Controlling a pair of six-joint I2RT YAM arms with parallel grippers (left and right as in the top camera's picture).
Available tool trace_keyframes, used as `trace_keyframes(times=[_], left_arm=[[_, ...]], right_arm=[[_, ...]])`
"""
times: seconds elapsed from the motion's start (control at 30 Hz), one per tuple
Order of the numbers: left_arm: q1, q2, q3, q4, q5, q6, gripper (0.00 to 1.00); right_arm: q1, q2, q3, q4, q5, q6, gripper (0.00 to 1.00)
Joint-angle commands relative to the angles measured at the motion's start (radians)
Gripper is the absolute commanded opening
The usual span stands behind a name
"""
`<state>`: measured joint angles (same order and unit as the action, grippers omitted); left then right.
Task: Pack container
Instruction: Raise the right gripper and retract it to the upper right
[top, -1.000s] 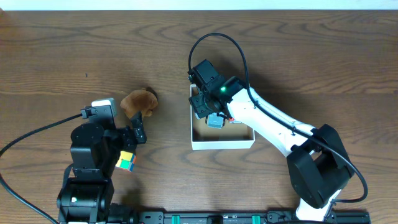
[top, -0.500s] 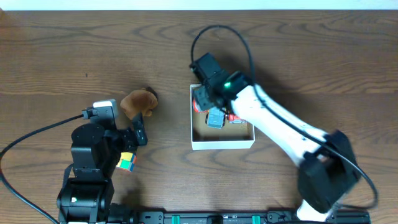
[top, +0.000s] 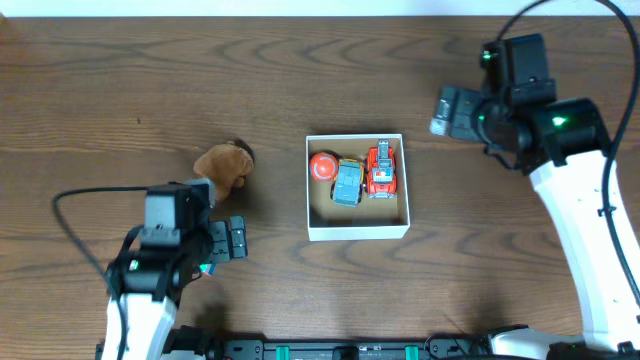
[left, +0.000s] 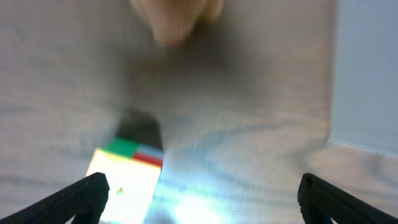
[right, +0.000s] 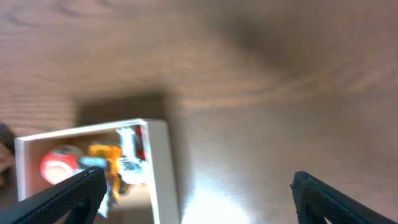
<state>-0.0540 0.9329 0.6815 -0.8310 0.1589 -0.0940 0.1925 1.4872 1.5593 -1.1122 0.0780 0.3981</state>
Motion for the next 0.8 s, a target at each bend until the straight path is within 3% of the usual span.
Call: trace_keyframes(times=[0.0,0.4,0.77], left_arm=[[0.015,0.071,0.023,-0.031,0.008,-0.048,0.98],[0.165,0.192,0.023,-0.098,0.006,-0.057,0.98],[0.169,0.332,0.023,-0.052,0.006,-0.042,0.98]], right_arm=[[-0.040,0.019,-0.016,-0.034,-0.031,-0.012,0.98],[-0.045,0.037,-0.061,-0.040,-0.031,-0.033,0.99],[-0.045,0.037,-0.064,-0.049,-0.031,-0.033,0.98]])
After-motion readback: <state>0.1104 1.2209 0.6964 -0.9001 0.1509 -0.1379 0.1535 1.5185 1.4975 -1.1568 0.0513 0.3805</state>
